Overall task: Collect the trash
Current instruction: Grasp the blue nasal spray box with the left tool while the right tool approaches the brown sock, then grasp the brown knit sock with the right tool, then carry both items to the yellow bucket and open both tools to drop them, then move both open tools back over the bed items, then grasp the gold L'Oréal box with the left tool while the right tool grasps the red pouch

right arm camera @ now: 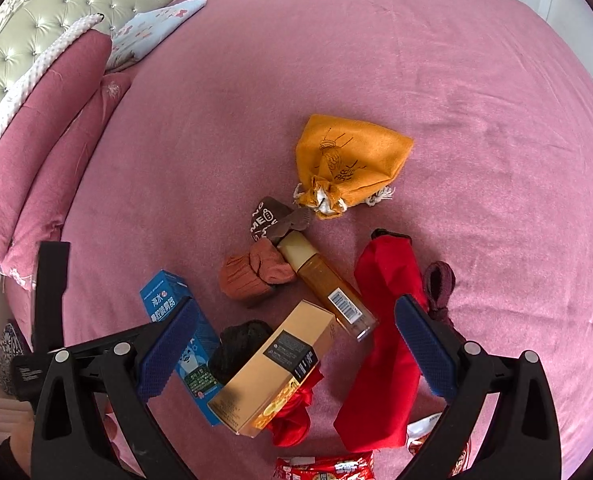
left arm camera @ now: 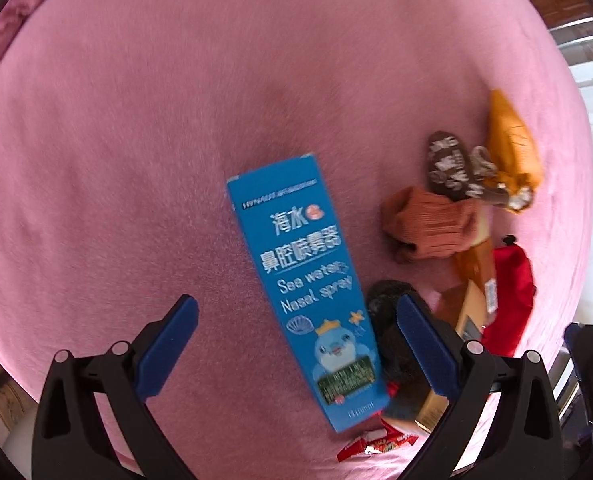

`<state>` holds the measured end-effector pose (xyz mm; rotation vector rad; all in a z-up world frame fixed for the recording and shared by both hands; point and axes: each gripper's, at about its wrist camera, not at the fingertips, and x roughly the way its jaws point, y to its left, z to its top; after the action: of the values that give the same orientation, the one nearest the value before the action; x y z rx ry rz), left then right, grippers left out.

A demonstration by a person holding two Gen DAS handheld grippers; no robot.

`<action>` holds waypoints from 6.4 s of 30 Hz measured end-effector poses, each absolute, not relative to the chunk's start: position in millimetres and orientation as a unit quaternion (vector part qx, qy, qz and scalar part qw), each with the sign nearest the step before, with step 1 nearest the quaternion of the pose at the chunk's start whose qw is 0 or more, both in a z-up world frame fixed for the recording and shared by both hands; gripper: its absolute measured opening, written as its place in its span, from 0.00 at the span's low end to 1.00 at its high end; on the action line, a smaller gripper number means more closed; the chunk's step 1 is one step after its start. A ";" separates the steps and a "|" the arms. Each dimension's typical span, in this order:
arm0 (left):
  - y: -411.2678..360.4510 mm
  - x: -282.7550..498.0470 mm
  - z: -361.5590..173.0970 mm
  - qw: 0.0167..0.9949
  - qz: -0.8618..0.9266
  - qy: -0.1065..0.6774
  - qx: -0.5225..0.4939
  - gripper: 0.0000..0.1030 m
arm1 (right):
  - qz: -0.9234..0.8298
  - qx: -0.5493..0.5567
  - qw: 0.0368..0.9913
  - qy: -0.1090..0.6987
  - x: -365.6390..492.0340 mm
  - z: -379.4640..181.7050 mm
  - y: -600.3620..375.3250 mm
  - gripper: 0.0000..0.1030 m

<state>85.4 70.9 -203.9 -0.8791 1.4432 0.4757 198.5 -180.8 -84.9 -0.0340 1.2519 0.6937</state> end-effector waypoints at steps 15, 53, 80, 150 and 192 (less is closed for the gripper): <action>74.0 90.9 -237.4 0.604 0.205 0.636 -0.435 0.46 | 0.342 -0.022 0.737 0.583 211.4 -104.0 -153.5 0.92; 114.6 44.3 -147.0 0.670 0.121 0.584 -0.442 0.46 | 0.342 0.035 0.697 0.629 199.1 -99.5 -145.6 0.28; -248.8 51.9 -93.0 0.672 -0.182 0.698 -0.171 0.46 | 0.039 0.303 0.745 0.593 1.3 -85.8 -530.0 0.29; -404.9 10.7 -129.8 0.695 -0.200 0.690 -0.037 0.86 | 0.074 0.375 0.695 0.609 -63.2 -155.6 -653.7 0.60; -74.2 143.0 -172.3 0.696 0.006 0.693 -0.186 0.86 | 0.256 0.194 0.686 0.652 161.9 -133.9 -321.1 0.60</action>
<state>143.0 -74.2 -172.3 -0.4146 1.5469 0.0141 161.9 -321.1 -133.9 0.4349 1.4611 0.5741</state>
